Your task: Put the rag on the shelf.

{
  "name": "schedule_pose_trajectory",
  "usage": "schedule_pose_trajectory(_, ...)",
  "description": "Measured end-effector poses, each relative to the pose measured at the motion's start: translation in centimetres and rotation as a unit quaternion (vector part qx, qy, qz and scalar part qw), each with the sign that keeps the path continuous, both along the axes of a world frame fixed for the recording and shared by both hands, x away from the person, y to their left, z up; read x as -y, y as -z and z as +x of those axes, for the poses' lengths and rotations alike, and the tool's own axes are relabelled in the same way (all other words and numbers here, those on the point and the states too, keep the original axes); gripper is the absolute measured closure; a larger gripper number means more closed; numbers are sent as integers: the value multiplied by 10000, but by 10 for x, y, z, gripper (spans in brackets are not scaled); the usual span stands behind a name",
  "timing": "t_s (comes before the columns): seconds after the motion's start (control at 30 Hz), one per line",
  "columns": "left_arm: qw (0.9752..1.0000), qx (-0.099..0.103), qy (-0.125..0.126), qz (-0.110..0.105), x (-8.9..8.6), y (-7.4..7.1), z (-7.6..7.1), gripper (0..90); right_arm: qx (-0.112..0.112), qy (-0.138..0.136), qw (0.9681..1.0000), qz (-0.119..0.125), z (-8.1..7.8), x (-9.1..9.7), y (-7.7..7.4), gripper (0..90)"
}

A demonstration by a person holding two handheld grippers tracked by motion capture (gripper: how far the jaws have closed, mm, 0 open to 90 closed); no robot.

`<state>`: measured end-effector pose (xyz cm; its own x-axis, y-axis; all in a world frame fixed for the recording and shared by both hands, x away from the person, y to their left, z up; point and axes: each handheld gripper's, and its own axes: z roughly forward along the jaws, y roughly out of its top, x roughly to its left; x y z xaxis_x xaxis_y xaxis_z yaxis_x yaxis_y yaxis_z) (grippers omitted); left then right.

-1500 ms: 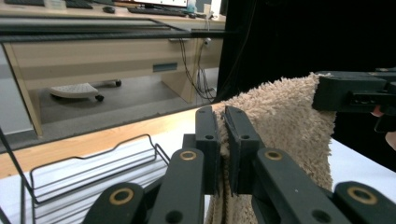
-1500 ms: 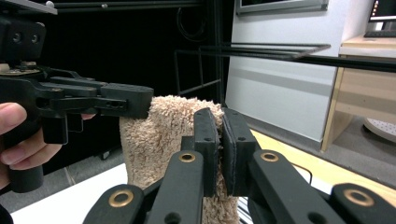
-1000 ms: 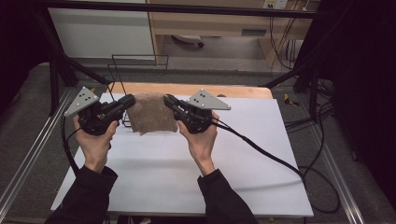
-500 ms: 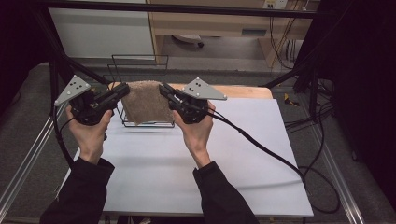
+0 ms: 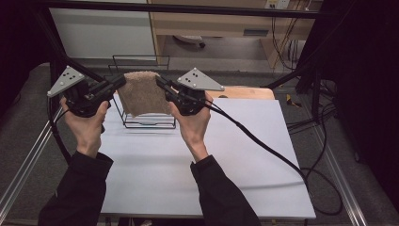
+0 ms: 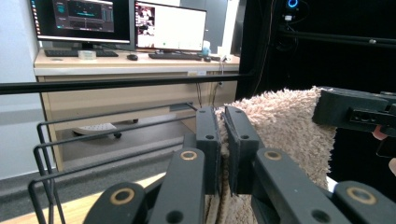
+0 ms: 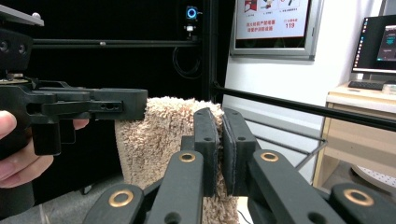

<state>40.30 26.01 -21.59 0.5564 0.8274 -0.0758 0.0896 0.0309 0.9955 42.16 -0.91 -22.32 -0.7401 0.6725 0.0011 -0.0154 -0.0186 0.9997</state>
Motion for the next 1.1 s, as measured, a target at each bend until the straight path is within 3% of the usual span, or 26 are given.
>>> schedule_pose_trajectory(0.6,9997,211,-121,-10,-11,-26,10,848,178,6,9998,77,13,-14,-26,860)
schedule_pose_trajectory(1.1,9993,274,-233,-48,-18,-47,26,849,356,58,9993,45,22,-25,-48,860)
